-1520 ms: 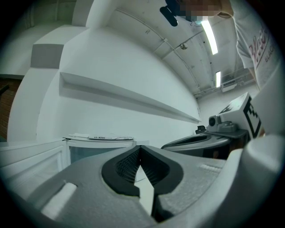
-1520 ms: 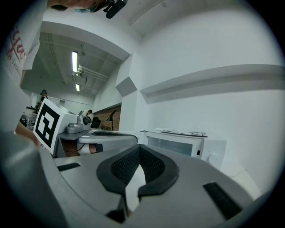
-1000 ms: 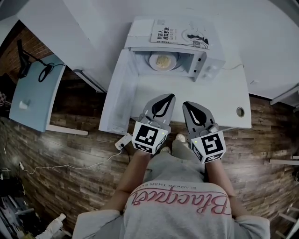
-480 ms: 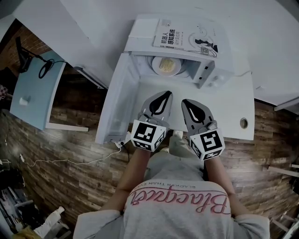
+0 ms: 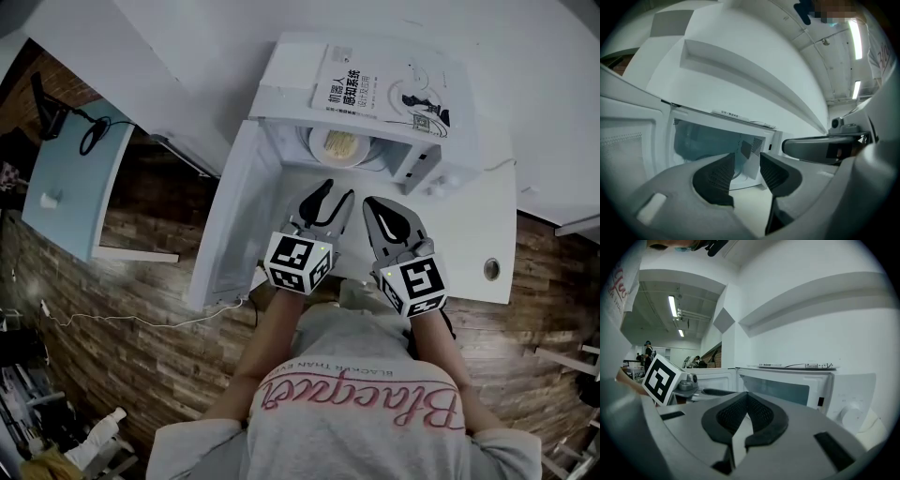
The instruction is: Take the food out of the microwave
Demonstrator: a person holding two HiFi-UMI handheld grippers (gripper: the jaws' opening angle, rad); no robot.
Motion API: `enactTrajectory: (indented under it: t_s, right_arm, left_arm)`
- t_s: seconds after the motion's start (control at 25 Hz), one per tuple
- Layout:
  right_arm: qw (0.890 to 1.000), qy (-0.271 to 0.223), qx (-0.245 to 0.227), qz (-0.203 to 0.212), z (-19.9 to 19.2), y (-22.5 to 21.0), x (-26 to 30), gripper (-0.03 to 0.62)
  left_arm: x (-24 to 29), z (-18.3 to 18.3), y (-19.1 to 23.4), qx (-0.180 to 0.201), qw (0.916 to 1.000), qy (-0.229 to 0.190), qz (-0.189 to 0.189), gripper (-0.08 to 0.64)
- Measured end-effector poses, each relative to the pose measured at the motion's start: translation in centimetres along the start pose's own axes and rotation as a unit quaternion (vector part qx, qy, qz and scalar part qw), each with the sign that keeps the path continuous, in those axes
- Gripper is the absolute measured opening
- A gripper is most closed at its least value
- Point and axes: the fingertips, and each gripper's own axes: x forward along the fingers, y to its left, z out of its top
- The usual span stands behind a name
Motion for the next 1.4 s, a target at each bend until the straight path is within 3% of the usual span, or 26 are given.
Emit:
enactTrajectory:
  t_s: [0.08, 0.2, 0.4, 0.52, 0.76, 0.96, 1.24, 1.4]
  right_arm:
    - [1.000, 0.005, 0.000, 0.003, -0.3, -0.6, 0.6, 0.009]
    - [1.000, 0.014, 0.005, 0.006, -1.0, -1.6, 1.4, 0.009]
    - [0.999, 0.028, 0.017, 0.020, -2.0, -2.8, 2.6, 0.009]
    - [0.999, 0.036, 0.022, 0.032, -2.6, -3.1, 3.4, 0.009]
    - [0.997, 0.049, 0.016, 0.062, -3.2, -2.9, 5.0, 0.009]
    - [0.995, 0.064, 0.017, 0.071, -4.1, -3.6, 5.9, 0.009]
    - [0.994, 0.081, 0.021, 0.076, -5.1, -4.5, 6.7, 0.009]
    - [0.993, 0.086, 0.022, 0.079, -5.4, -4.8, 7.1, 0.009]
  left_arm:
    - [0.7, -0.5, 1.0, -0.020, 0.9998, 0.003, 0.009, 0.172]
    - [1.7, -1.3, 2.7, -0.080, 0.9964, -0.001, 0.025, 0.172]
    - [3.2, -3.3, 4.8, -0.180, 0.9825, 0.003, 0.049, 0.172]
    - [4.0, -4.5, 5.8, -0.254, 0.9654, 0.000, 0.061, 0.172]
    - [5.2, -7.9, 8.2, -0.379, 0.9208, 0.016, 0.093, 0.172]
    - [6.5, -9.4, 9.8, -0.418, 0.9002, 0.018, 0.121, 0.172]
    - [8.0, -11.7, 11.5, -0.485, 0.8594, 0.030, 0.161, 0.172]
    - [8.8, -11.9, 11.7, -0.500, 0.8472, 0.040, 0.176, 0.172]
